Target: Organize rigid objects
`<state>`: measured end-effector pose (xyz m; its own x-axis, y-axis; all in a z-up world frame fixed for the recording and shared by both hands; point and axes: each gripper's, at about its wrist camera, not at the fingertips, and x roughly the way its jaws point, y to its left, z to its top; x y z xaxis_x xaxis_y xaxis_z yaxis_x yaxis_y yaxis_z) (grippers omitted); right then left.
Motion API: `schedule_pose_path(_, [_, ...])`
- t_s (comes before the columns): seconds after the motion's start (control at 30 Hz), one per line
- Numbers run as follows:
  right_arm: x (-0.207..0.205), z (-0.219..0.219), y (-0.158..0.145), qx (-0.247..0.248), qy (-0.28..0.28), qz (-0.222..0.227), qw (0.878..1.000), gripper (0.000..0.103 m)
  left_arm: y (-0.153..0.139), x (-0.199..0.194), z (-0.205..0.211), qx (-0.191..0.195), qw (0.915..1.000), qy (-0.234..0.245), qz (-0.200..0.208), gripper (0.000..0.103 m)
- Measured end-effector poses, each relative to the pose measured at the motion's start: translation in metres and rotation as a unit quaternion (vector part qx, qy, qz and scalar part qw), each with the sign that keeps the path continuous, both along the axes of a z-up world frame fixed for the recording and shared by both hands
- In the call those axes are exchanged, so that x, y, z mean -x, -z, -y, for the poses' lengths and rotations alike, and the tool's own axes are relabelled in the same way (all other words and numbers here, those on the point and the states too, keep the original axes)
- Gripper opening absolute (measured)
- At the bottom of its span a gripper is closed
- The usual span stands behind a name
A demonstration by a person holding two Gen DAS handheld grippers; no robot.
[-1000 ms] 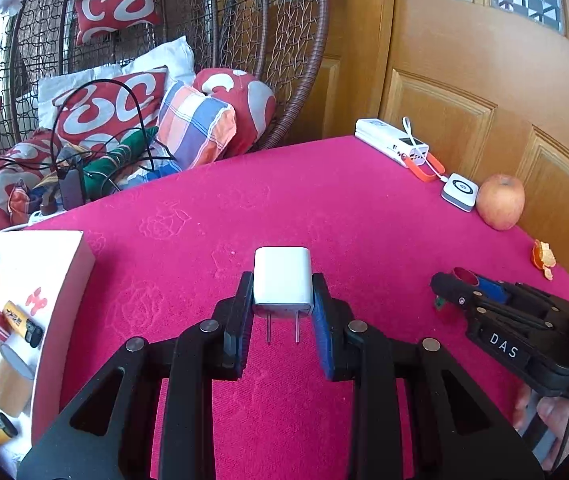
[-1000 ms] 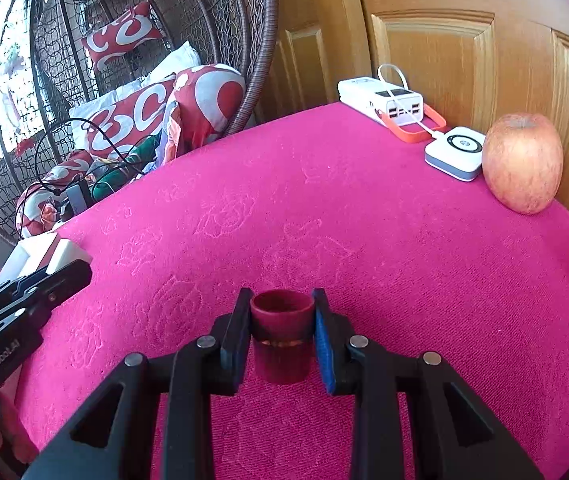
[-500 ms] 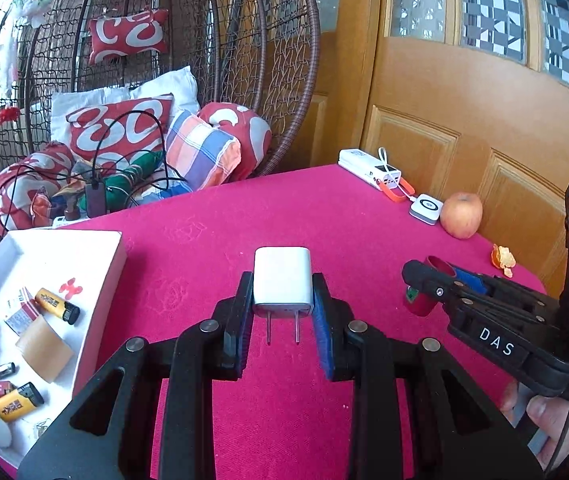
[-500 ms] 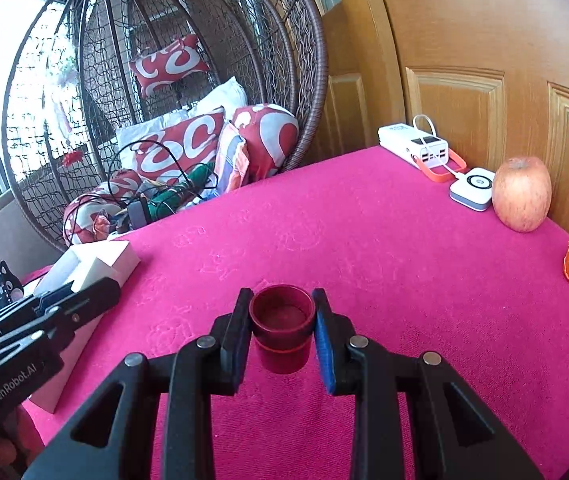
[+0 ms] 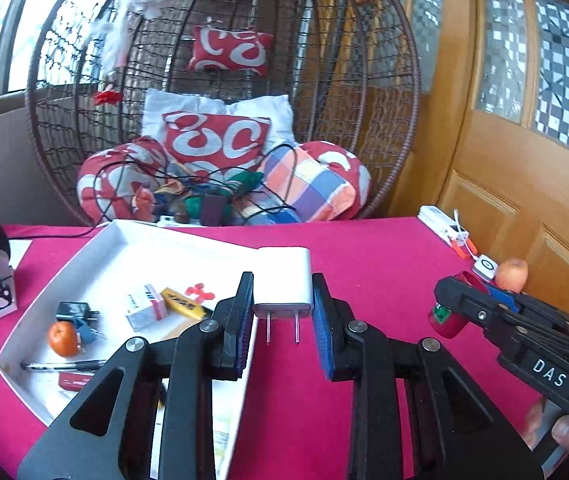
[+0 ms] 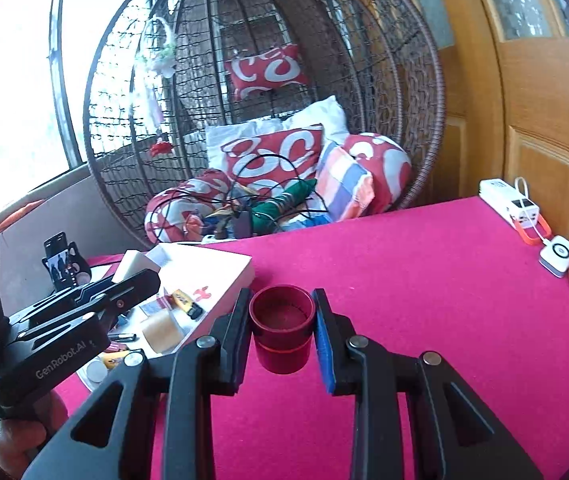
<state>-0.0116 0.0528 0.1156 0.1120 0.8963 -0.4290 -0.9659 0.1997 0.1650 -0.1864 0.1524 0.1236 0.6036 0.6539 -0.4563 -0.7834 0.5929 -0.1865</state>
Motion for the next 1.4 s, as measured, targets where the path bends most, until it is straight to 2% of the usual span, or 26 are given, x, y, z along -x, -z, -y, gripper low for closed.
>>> schedule_pose_path(0.2, [0.053,-0.044,0.002,0.021,-0.069,0.007,0.997,0.028,0.017,0.066,-0.043,0.036,0.9963,-0.078,0.005,0.026])
schedule_pose_path(0.4, [0.112,-0.094,0.032,0.068,-0.132,0.012,0.989,0.028,0.050,0.120,-0.083,0.079,0.9865,-0.144,-0.004,0.026])
schedule_pose_path(0.5, [0.134,-0.116,0.051,0.098,-0.154,0.006,0.983,0.028,0.063,0.129,-0.090,0.092,0.9849,-0.146,-0.010,0.026])
schedule_pose_path(0.67, [0.154,-0.132,0.071,0.117,-0.170,0.006,0.979,0.029,0.072,0.117,-0.088,0.086,0.9871,-0.133,-0.025,0.027])
schedule_pose_path(0.7, [0.156,-0.132,0.072,0.116,-0.169,0.011,0.979,0.029,0.072,0.115,-0.088,0.084,0.9871,-0.133,-0.027,0.032])
schedule_pose_path(0.73, [0.158,-0.131,0.073,0.115,-0.171,0.018,0.978,0.029,0.072,0.115,-0.088,0.084,0.9869,-0.135,-0.028,0.050])
schedule_pose_path(0.77, [0.160,-0.128,0.074,0.112,-0.171,0.026,0.979,0.031,0.071,0.115,-0.087,0.082,0.9864,-0.140,-0.029,0.063])
schedule_pose_path(0.8, [0.160,-0.126,0.074,0.110,-0.169,0.035,0.979,0.046,0.069,0.117,-0.089,0.078,0.9862,-0.144,-0.027,0.082])
schedule_pose_path(0.83, [0.161,-0.123,0.074,0.105,-0.166,0.042,0.980,0.061,0.067,0.118,-0.087,0.072,0.9860,-0.149,-0.022,0.086])
schedule_pose_path(0.87, [0.160,-0.120,0.073,0.098,-0.161,0.049,0.981,0.094,0.065,0.119,-0.085,0.067,0.9859,-0.152,-0.019,0.086])
schedule_pose_path(0.9, [0.159,-0.115,0.071,0.088,-0.155,0.053,0.983,0.103,0.062,0.120,-0.084,0.062,0.9859,-0.154,-0.018,0.087])
schedule_pose_path(1.0, [0.155,-0.105,0.065,0.073,-0.143,0.062,0.985,0.103,0.054,0.120,-0.077,0.043,0.9865,-0.157,-0.017,0.103])
schedule_pose_path(1.27, [0.140,-0.059,0.043,0.011,-0.092,0.105,0.990,0.103,0.024,0.100,-0.039,-0.019,0.9930,-0.115,-0.020,0.103])
schedule_pose_path(1.4, [0.122,-0.032,0.026,-0.028,-0.038,0.117,0.992,0.103,0.002,0.086,-0.010,-0.067,0.9893,-0.119,-0.051,0.103])
